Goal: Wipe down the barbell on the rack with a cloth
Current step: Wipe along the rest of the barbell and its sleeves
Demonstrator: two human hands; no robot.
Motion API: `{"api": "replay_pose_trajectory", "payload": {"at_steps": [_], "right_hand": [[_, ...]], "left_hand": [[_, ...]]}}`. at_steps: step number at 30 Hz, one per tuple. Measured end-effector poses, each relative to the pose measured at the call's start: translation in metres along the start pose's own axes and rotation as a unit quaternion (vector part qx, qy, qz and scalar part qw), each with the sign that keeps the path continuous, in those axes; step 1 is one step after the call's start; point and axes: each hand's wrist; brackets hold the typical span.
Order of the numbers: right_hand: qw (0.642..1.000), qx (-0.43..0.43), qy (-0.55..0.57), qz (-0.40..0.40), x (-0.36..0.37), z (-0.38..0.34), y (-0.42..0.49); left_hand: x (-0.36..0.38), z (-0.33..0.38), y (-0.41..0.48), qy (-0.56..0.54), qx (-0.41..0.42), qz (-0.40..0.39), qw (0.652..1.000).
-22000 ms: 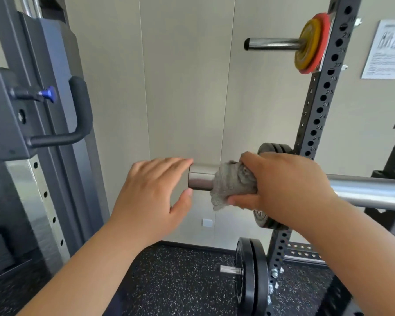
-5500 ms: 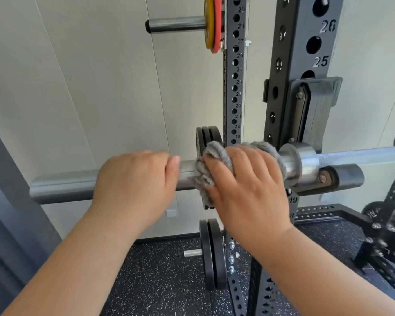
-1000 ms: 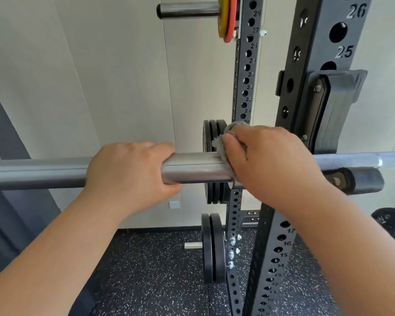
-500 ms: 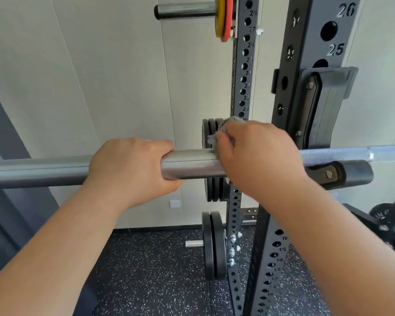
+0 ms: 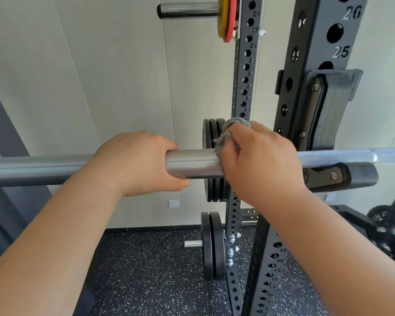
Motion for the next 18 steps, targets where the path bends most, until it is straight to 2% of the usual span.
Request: {"api": "replay_pose_trajectory", "payload": {"at_steps": [4,7,9,11,13,16,18], "right_hand": [[0.994,0.044,-0.009,-0.101,-0.01,-0.002,0.014],[0.996,0.036,-0.013,-0.077,-0.008,-0.004,0.012],[1.0,-0.008,-0.009,-0.004,0.0,-0.001,-0.009],[0.996,-0.07,-0.017,0.055,0.011,0.007,-0.037],[0.992,-0.103,-0.004,0.08,0.018,0.012,-0.042],[0.997,-0.041,0.009,0.063,0.006,0.001,-0.013],[0.999,0.019,-0.007,-0.03,-0.004,-0.004,0.011]], "left_hand": [[0.024,0.017,-0.011,0.075,0.044,0.168,0.982],[0.037,0.026,-0.007,0.076,0.045,0.224,0.97],[0.034,0.026,-0.005,0.082,0.024,0.218,0.972],[0.025,0.024,-0.001,0.065,0.009,0.164,0.984],[0.015,0.02,0.002,0.033,0.015,0.105,0.994],[0.008,0.02,0.004,0.006,0.012,0.07,0.997],[0.017,0.025,0.0,0.03,0.007,0.128,0.991]]}}
Point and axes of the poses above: each hand's wrist, its own y-axis towards the middle knuckle, its own x-axis out of the palm, z = x × y, and after that the axes turned 5 degrees about x, right-handed
